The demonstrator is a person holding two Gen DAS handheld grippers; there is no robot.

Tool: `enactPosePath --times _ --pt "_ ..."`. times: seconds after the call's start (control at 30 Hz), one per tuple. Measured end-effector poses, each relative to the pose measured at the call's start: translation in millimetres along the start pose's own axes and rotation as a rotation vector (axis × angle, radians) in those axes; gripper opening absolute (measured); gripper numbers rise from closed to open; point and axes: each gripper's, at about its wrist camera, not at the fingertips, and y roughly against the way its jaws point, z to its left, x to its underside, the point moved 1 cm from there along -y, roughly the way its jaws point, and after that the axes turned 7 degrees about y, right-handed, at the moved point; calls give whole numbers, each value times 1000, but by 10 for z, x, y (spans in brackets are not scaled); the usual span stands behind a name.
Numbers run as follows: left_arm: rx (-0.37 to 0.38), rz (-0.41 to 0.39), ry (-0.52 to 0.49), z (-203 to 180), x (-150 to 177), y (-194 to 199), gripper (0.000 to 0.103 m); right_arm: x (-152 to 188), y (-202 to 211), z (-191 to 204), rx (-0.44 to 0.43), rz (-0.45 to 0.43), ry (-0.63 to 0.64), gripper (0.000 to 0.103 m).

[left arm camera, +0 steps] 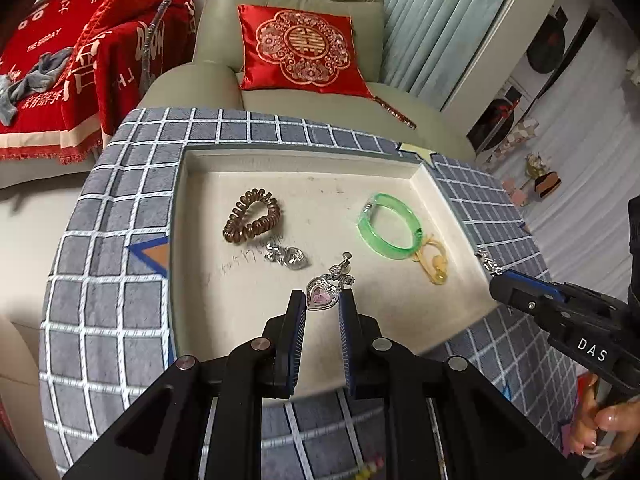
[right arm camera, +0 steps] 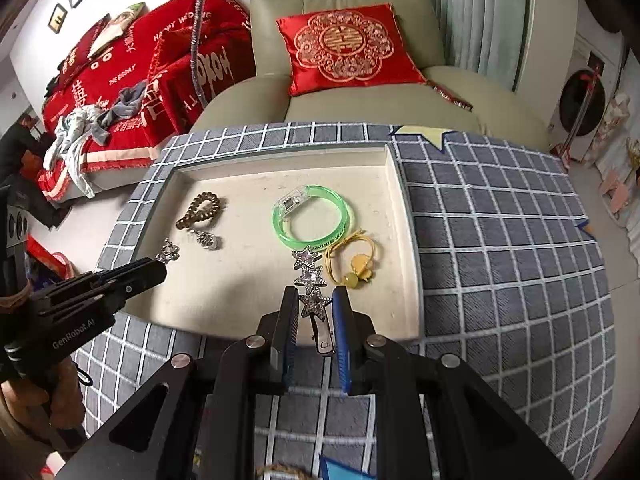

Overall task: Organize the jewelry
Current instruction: 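Carry both items over the tray while the right tool opens to drop the star clip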

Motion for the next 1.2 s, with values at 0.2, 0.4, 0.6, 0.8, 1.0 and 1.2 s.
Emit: enactPosePath --times 0.2,0.4,0.6,0.8,1.0,1.2 --pt "-13 51 2 13 -41 -251 31 -56 -366 -58 -8 65 -14 19" --pt "-27 66 13 19 -87 -387 31 -91 -631 -152 11 97 -31 19" --pt "-51 68 9 43 -105 -458 31 -134 -787 -204 56 111 -14 19" --pt "-90 61 13 69 -108 -485 31 -173 -818 -185 71 101 -7 19" --pt "-100 65 22 65 -138 -496 32 -198 -826 -177 69 99 -11 20" --pt "-109 59 22 77 -127 -485 32 -188 -839 -160 48 104 -14 45"
